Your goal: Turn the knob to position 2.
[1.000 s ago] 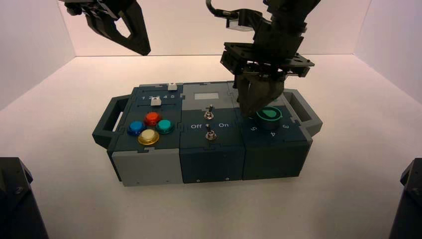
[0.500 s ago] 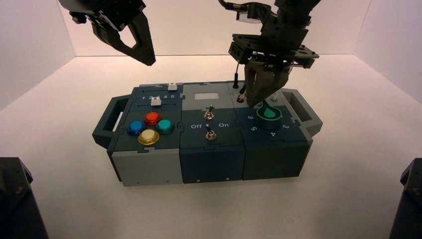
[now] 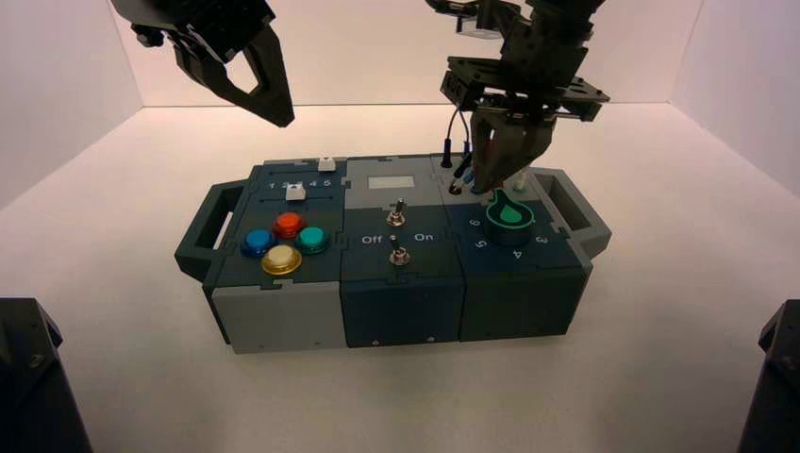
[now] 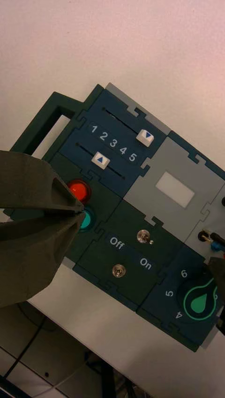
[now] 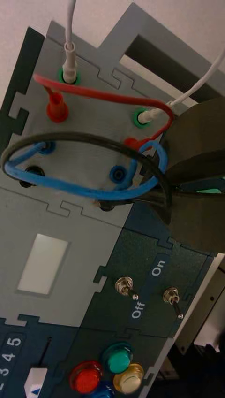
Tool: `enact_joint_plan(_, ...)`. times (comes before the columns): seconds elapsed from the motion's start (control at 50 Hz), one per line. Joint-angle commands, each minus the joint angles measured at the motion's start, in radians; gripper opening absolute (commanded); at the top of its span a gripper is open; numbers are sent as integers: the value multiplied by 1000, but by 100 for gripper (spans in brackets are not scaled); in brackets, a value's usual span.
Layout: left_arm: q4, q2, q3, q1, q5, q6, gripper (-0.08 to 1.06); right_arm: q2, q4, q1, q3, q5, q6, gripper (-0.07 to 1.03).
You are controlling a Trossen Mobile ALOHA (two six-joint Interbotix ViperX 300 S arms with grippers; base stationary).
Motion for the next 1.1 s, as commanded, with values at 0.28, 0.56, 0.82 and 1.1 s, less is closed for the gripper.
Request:
enact_joint_plan(0.28, 2, -17, -18, -3, -3, 12, -3, 23, -3, -6, -15, 8, 3, -3)
enact_joint_plan(0.56, 0, -28, -18, -3, -3, 12, -3, 12, -5, -6, -11, 23, 6, -3)
enact_joint_plan(0.82, 0, -35, -17, -5, -3, 14, -3, -6, -41, -18, -15, 38, 18, -2)
enact_joint_plan(1.1, 2, -37, -18, -3, -2, 14, -3, -40, -64, -54, -15, 66, 18, -2)
